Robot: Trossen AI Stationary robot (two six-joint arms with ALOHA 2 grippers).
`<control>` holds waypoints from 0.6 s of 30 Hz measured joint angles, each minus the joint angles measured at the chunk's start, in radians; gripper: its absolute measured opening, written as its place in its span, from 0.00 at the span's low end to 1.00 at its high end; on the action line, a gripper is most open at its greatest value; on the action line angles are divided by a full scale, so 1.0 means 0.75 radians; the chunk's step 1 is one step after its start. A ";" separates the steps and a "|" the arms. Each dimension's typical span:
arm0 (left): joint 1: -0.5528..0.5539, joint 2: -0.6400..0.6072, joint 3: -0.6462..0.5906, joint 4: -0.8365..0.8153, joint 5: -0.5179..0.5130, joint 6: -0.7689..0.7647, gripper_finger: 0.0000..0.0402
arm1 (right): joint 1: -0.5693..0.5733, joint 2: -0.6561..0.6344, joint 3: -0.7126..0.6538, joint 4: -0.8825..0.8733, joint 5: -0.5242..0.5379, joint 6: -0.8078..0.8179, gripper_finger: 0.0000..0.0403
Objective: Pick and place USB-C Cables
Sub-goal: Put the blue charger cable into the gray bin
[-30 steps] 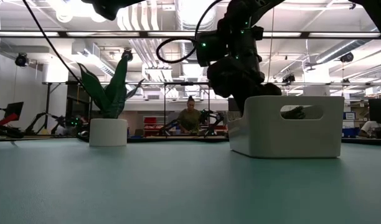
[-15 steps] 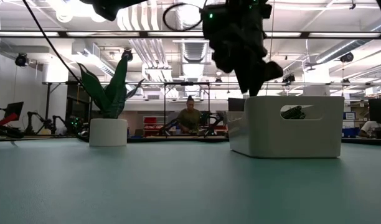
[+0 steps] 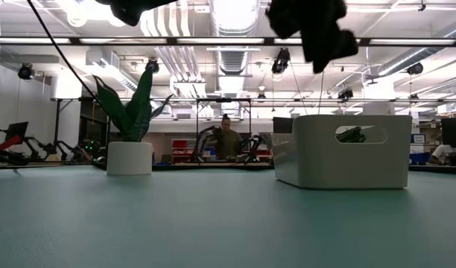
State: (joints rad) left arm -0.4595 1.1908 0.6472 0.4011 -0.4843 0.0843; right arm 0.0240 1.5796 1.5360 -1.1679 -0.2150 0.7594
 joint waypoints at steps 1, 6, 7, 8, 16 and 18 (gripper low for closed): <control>0.000 0.000 0.000 0.000 0.000 -0.001 0.45 | 0.032 -0.009 0.000 -0.001 0.014 0.014 0.30; 0.000 0.000 0.000 0.001 0.000 -0.002 0.45 | 0.215 -0.043 -0.002 -0.003 0.133 0.133 0.28; 0.000 0.000 0.000 0.001 0.000 -0.003 0.45 | 0.253 -0.046 -0.003 -0.003 0.149 0.164 0.28; 0.000 0.000 0.000 0.002 0.000 -0.005 0.45 | 0.290 -0.048 -0.003 -0.004 0.165 0.197 0.28; 0.000 0.000 0.000 0.002 0.000 -0.036 0.45 | 0.554 -0.052 -0.004 -0.004 0.283 0.500 0.28; 0.000 0.000 0.000 0.002 0.000 -0.036 0.45 | 0.610 -0.052 -0.004 -0.005 0.305 0.574 0.28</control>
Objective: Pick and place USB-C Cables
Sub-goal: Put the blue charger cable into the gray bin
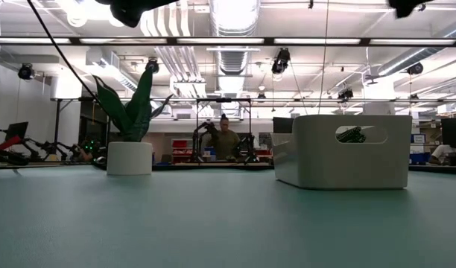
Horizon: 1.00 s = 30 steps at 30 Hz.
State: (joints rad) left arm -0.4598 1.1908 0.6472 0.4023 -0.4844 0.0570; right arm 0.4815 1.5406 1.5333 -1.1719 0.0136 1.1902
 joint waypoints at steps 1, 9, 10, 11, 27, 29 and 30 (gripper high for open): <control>0.000 0.000 0.000 0.000 0.000 0.000 0.45 | 0.026 0.000 0.000 -0.001 0.012 0.038 0.28; 0.000 0.000 0.000 0.000 0.000 -0.001 0.45 | 0.201 0.000 -0.041 -0.003 0.080 0.287 0.28; 0.000 0.000 0.000 0.000 0.000 -0.001 0.45 | 0.218 0.000 -0.054 -0.003 0.089 0.318 0.28; 0.000 0.000 0.000 0.000 0.000 -0.001 0.45 | 0.233 0.000 -0.069 -0.002 0.090 0.348 0.28; 0.000 0.000 0.004 -0.001 0.000 -0.002 0.45 | 0.301 0.000 -0.394 0.043 0.066 0.820 0.28; 0.000 0.000 0.004 -0.001 0.000 -0.002 0.45 | 0.300 0.000 -0.423 0.043 0.042 0.872 0.28; 0.000 0.000 0.004 0.000 0.000 -0.002 0.45 | 0.300 0.000 -0.433 0.045 0.042 0.888 0.28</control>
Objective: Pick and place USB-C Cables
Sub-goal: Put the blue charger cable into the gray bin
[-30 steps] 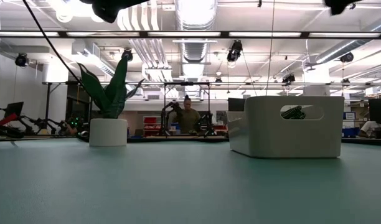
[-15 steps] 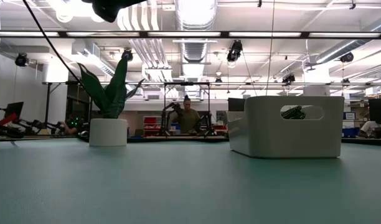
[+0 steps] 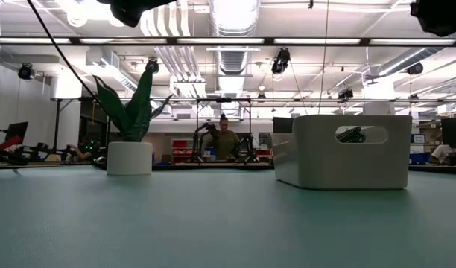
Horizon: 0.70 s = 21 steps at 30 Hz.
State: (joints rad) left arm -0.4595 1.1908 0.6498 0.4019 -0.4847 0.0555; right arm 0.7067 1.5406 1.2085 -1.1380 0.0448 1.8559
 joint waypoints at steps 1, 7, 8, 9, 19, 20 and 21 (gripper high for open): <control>0.000 0.000 0.000 0.000 0.000 0.000 0.45 | 0.000 0.000 -0.008 0.006 0.000 0.016 0.28; 0.000 0.000 -0.002 0.000 0.000 0.001 0.45 | 0.006 0.000 -0.059 0.130 0.000 0.111 0.32; 0.000 0.000 -0.002 -0.001 0.000 0.002 0.45 | 0.006 0.000 -0.073 0.149 0.000 0.126 0.34; 0.000 0.000 -0.002 -0.001 0.000 0.002 0.45 | 0.006 0.000 -0.087 0.165 0.001 0.142 0.35; 0.000 0.000 -0.003 -0.001 0.000 0.021 0.45 | 0.006 0.000 -0.240 0.374 0.000 0.285 0.45; 0.000 0.000 -0.003 -0.001 0.000 0.041 0.45 | 0.006 -0.001 -0.249 0.386 0.000 0.290 0.46; 0.000 0.000 -0.003 -0.001 0.000 0.053 0.45 | 0.006 0.000 -0.255 0.391 -0.001 0.298 0.46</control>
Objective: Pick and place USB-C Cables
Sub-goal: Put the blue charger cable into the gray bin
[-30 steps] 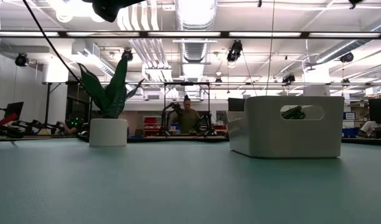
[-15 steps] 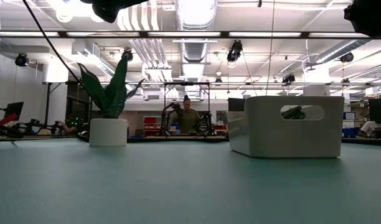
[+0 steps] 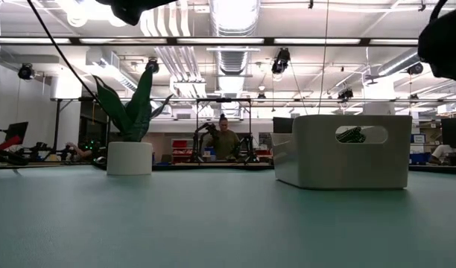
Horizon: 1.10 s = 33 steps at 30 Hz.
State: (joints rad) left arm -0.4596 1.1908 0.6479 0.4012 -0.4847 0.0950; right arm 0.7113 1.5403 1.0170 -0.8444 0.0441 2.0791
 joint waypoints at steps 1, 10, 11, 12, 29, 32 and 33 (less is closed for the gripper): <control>0.000 0.000 0.000 0.000 0.000 0.015 0.45 | 0.000 0.000 -0.007 0.001 -0.002 0.011 0.46; 0.000 0.000 0.001 0.000 -0.003 0.035 0.45 | 0.000 0.013 -0.037 0.010 -0.024 0.055 0.46; 0.000 0.000 0.001 0.000 -0.003 0.035 0.45 | 0.000 0.020 -0.037 0.014 -0.025 0.055 0.46; 0.000 0.000 0.001 0.000 -0.003 0.035 0.45 | 0.000 0.033 -0.037 0.017 -0.024 0.055 0.46; 0.000 0.000 0.000 0.001 -0.005 0.035 0.45 | 0.000 0.132 -0.035 0.053 -0.034 0.045 0.38; 0.000 0.000 0.000 0.001 -0.005 0.035 0.45 | 0.000 0.132 -0.035 0.055 -0.034 0.045 0.35; 0.000 0.000 0.000 0.001 -0.005 0.034 0.45 | 0.000 0.132 -0.035 0.056 -0.034 0.045 0.34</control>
State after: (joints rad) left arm -0.4595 1.1908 0.6479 0.4018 -0.4881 0.1207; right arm 0.7113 1.6394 0.9905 -0.8025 0.0187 2.1132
